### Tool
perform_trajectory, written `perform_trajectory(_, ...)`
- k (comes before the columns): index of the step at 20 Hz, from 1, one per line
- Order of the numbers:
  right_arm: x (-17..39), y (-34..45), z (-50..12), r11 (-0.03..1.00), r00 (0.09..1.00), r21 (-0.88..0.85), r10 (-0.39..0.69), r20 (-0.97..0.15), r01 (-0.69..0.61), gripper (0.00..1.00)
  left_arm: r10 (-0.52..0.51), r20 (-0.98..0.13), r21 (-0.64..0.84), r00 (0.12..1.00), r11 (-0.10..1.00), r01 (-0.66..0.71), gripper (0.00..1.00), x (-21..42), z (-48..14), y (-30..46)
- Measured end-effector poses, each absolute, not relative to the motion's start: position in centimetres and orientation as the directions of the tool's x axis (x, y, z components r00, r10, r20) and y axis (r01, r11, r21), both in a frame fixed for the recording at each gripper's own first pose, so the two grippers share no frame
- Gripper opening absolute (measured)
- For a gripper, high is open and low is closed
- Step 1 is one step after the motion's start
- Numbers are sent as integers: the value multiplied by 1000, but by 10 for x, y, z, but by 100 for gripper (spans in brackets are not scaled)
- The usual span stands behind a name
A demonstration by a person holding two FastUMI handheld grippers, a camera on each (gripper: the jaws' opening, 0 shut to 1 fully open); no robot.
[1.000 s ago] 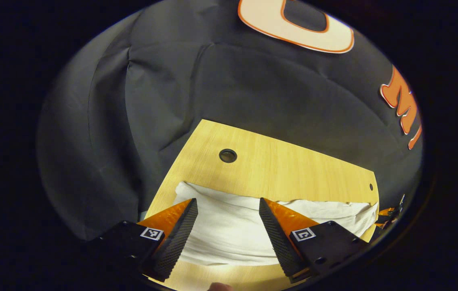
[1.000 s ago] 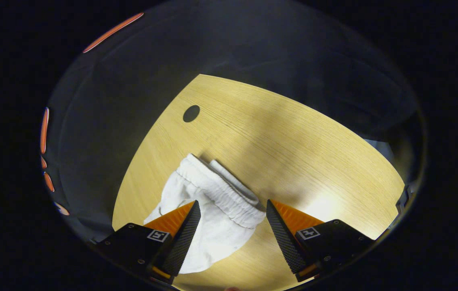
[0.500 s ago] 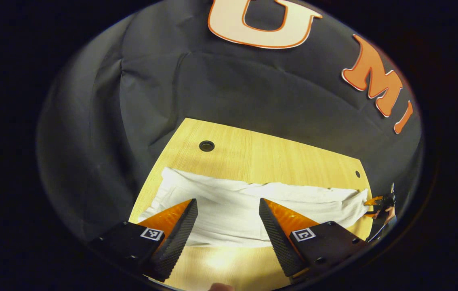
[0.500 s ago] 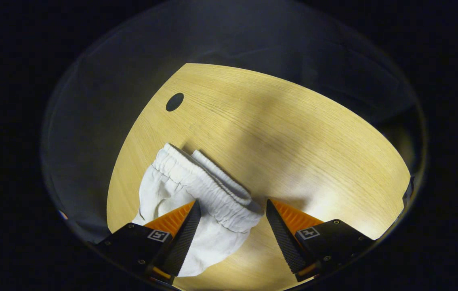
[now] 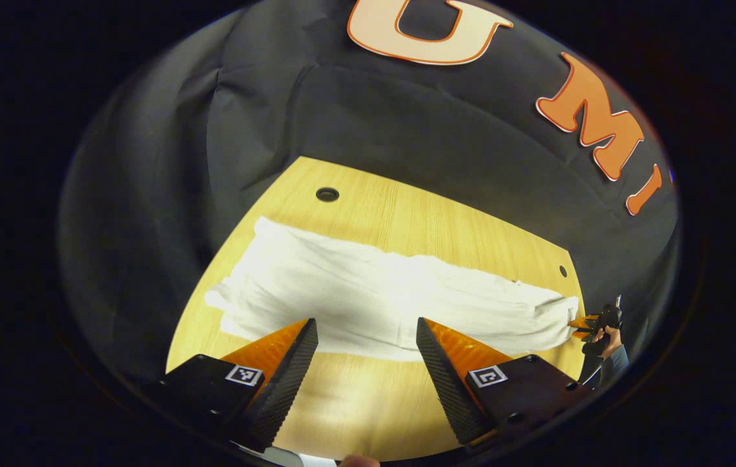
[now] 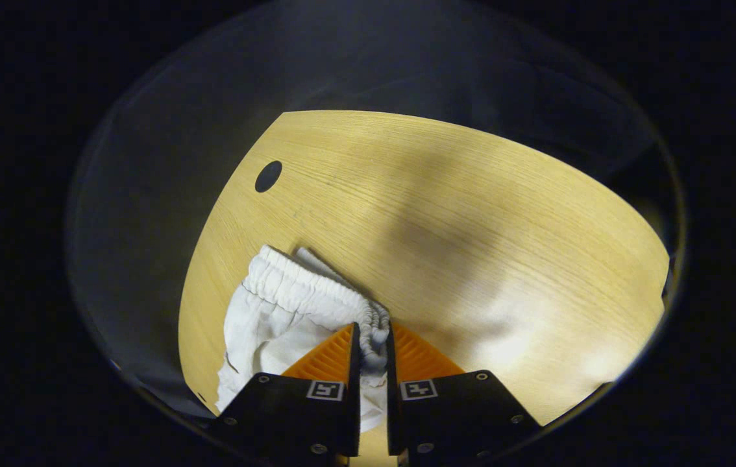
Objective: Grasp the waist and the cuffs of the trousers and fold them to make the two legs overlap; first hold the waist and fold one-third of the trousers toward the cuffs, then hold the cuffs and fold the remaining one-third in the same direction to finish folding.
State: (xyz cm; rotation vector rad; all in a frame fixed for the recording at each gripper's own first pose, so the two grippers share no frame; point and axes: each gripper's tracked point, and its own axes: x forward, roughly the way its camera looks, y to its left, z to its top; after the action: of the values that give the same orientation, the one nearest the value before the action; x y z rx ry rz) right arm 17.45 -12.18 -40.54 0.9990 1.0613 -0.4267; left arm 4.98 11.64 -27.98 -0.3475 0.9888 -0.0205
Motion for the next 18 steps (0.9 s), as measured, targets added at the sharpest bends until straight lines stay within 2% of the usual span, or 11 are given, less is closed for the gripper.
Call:
perform_trajectory(1,176,-121,-403,497,482,492,160,-861,714,12,-177,-819,-296,546,945,-138,100,40,-283,110)
perform_trajectory(3,175,-123,-391,490,526,530,160,-835,692,9,-175,-826,-287,536,949,-134,100,25,-284,106)
perform_trajectory(8,183,-115,-338,472,654,650,186,-734,596,9,-174,-813,-301,555,943,-145,99,-3,-270,96)
perform_trajectory(18,169,-97,-292,430,780,769,202,-593,474,9,-237,-794,-354,561,929,-109,100,-16,-267,98)
